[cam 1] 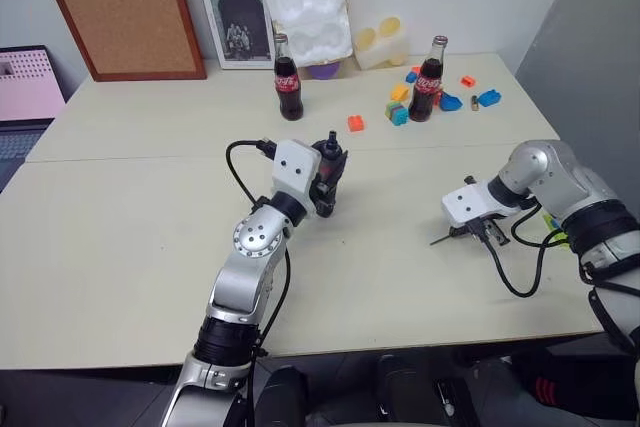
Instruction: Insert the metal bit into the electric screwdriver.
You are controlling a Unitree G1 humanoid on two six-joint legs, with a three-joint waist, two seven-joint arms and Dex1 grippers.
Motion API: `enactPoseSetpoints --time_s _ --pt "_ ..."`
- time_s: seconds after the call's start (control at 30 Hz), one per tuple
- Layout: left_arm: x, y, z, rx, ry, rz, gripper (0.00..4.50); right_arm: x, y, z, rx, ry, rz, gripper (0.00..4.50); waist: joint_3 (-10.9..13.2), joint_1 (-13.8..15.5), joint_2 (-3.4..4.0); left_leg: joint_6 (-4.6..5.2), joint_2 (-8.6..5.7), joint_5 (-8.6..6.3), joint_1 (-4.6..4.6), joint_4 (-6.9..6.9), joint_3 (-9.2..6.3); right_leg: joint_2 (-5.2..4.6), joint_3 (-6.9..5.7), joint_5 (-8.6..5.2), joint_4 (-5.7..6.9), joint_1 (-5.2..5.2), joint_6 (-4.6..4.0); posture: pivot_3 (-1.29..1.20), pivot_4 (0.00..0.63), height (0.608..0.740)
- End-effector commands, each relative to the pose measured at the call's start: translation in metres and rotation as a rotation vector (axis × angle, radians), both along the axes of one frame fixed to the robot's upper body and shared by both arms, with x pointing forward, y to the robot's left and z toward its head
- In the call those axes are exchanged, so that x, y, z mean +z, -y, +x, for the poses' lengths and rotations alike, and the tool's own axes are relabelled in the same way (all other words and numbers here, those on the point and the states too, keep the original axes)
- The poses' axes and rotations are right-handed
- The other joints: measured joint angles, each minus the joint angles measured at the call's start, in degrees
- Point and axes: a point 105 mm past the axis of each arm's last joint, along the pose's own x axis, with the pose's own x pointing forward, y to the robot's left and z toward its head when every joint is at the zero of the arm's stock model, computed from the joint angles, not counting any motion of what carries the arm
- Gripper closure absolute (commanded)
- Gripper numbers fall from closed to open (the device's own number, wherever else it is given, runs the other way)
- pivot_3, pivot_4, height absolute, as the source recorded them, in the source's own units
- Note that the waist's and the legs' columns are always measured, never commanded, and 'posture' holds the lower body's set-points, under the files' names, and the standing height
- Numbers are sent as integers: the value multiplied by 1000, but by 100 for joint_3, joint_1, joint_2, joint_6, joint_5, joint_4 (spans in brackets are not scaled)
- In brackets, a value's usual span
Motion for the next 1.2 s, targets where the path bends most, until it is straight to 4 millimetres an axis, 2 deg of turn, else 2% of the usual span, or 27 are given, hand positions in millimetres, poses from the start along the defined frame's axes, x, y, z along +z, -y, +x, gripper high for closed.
enactPoseSetpoints --time_s 0.03,0.13,0.2,0.27,0.4,0.53,0.7,0.93,1.2 --pt "-14 -6 -1 -24 -75 -5 2844 53 -19 -13 -42 36 300 4500 0 11 0 0 1 0 -3 0 -5 0 -3 0 0 0 0 0 150 740" --pt "-9 -9 -1 -21 -72 -37 2845 68 -25 -27 -87 33 432 4500 0 58 0 0 0 0 -11 0 -15 0 -11 -1 -4 -2 0 0 150 740" --pt "3 -10 -4 -47 -48 -74 2845 85 -31 -38 -137 37 574 4500 0 76 0 0 0 0 -13 1 -14 0 -11 -1 -7 -1 0 0 150 740" --pt "11 -12 -7 -58 -26 -88 2846 93 -35 -45 -167 31 644 4500 1 77 0 0 0 0 -21 2 -14 0 -12 -2 -7 -8 1 0 150 740" --pt "31 -6 -16 -155 6 -68 2846 128 -47 -60 -245 12 917 4500 4 72 -2 0 -1 0 -23 2 -10 1 -9 -2 -5 -15 1 0 150 740" --pt "40 0 -28 -222 33 -14 2847 148 -58 -66 -284 -4 1094 4500 6 80 -6 0 2 0 -29 0 -14 6 -12 -3 -11 -16 1 0 150 740" --pt "35 6 -29 -210 17 -25 2847 163 -70 -65 -298 -27 1221 4500 6 96 -5 0 1 -1 -36 -1 -10 3 -10 -2 -24 -17 2 0 150 740" --pt "33 21 -28 -195 25 -55 2847 170 -88 -62 -289 -36 1292 4500 6 133 -5 1 1 -1 -37 -5 -11 4 -12 -2 -27 -19 2 0 150 740" --pt "33 20 -13 -54 59 -103 2847 180 -109 -53 -298 61 1402 4500 6 135 -5 1 2 -1 -37 -7 -10 6 -11 -2 -27 -21 3 0 150 740"
